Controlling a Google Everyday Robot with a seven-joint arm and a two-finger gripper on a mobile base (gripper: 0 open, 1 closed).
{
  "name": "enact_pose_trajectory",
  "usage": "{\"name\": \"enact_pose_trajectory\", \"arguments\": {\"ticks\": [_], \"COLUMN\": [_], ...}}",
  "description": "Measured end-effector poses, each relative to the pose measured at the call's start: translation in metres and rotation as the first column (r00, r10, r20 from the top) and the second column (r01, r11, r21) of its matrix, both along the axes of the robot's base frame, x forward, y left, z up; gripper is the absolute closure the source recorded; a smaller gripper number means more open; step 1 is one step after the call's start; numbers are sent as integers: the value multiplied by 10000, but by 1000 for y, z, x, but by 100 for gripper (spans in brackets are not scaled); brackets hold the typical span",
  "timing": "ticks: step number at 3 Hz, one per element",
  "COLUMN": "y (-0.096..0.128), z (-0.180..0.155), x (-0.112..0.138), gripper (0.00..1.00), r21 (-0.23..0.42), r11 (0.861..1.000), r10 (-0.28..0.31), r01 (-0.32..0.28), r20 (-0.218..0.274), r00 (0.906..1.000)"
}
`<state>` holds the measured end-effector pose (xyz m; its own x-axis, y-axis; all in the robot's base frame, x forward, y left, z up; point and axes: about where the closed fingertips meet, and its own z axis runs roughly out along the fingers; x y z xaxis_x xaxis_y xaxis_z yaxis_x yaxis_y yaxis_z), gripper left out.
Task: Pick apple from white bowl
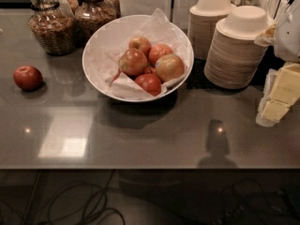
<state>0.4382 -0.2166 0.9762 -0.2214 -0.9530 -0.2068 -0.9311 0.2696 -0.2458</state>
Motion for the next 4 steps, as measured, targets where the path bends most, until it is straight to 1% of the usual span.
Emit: {"name": "enact_pose_trajectory", "arguments": {"ticks": [1, 2, 3, 4], "y": [0, 15, 42, 42], "z": [0, -9, -19, -19], "x": [0, 16, 43, 43], "gripper": [0, 0, 0, 0], "r21": [1, 288, 995, 1000], "r11": [10000, 9996, 9940, 9939], "r10": [0, 58, 429, 429], "r01": [0, -61, -454, -454], "r20": [0, 106, 268, 268], "r00": [10000, 9999, 9987, 9987]}}
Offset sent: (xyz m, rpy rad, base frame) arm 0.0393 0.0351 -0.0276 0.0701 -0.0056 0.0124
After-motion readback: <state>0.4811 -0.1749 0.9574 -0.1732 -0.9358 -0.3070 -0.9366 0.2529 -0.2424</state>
